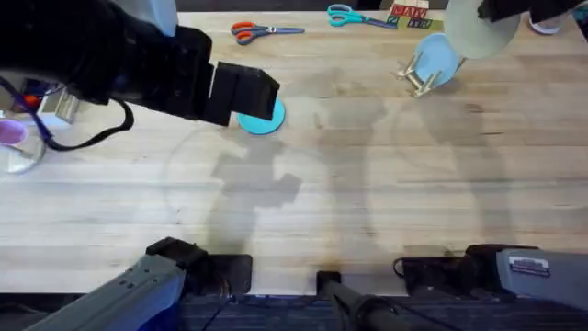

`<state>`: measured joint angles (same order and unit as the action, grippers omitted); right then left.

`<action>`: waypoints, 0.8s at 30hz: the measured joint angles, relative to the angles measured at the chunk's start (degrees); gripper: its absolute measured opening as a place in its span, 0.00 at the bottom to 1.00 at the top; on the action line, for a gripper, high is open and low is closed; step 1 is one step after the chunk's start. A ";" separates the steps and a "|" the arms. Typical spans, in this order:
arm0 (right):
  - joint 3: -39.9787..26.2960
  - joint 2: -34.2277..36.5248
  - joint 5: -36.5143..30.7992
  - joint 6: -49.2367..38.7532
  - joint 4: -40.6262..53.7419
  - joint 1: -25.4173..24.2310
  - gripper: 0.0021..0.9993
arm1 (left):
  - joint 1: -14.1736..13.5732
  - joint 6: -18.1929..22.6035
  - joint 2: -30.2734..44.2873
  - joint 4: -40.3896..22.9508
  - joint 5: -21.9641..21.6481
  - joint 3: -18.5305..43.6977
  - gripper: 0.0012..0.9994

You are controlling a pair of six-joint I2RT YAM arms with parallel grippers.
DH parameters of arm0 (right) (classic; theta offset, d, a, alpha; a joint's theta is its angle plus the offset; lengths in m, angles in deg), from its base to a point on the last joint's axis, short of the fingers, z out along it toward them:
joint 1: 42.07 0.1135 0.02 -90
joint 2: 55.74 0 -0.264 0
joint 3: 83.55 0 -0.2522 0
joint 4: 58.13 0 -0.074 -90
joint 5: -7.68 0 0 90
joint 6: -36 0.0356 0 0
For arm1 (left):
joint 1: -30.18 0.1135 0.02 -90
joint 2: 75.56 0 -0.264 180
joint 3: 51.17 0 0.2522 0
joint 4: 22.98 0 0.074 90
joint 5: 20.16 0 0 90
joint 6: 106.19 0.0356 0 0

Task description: Pick up the plates from the table one by one and place each into a slot on the dish rack.

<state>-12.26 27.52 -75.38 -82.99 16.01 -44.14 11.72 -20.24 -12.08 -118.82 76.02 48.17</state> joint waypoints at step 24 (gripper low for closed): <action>0.00 12.44 -1.86 -3.46 -10.23 -0.02 0.03 | 0.00 0.00 0.00 0.00 -1.75 0.00 0.99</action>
<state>-12.26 39.96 -77.24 -86.45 5.78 -44.16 11.72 -20.24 -12.08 -118.82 74.27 48.17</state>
